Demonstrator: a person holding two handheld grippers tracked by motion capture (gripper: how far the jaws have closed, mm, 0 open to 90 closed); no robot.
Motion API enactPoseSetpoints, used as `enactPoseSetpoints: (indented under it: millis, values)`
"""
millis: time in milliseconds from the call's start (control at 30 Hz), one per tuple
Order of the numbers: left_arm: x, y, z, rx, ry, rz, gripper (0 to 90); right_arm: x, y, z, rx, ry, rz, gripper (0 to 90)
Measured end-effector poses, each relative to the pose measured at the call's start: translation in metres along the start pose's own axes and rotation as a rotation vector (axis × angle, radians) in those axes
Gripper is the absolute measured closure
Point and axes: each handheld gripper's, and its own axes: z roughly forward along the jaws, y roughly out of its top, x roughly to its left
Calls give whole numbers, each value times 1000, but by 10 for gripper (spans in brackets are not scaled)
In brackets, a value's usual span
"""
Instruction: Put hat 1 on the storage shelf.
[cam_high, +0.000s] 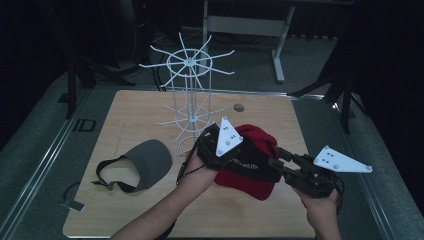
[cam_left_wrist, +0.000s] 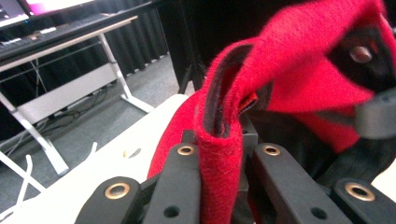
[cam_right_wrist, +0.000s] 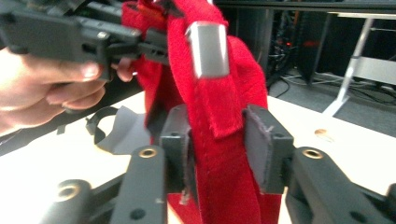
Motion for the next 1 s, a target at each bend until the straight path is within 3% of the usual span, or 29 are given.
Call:
enactPoseSetpoints:
  millis: [167, 333, 433, 500, 700, 1000]
  values:
    - [2, 1, -2, -1, -2, -3, 864, 4, -1, -4, 12, 37, -22, 483]
    - [3, -2, -5, -9, -37, 15, 863, 5, 4, -12, -27, 80, -36, 429]
    - [7, -5, -9, -23, -58, 5, 862, 1, 8, -17, -22, 69, -48, 431]
    - [11, -6, -13, -34, -97, 10, 861, -4, 9, -17, -14, 46, -45, 438]
    - [16, -6, -26, -80, -199, 64, 860, -16, 11, -11, 5, 61, -47, 478]
    - [18, -8, -32, -69, -380, 106, 859, -2, 17, 1, 22, 164, -107, 484]
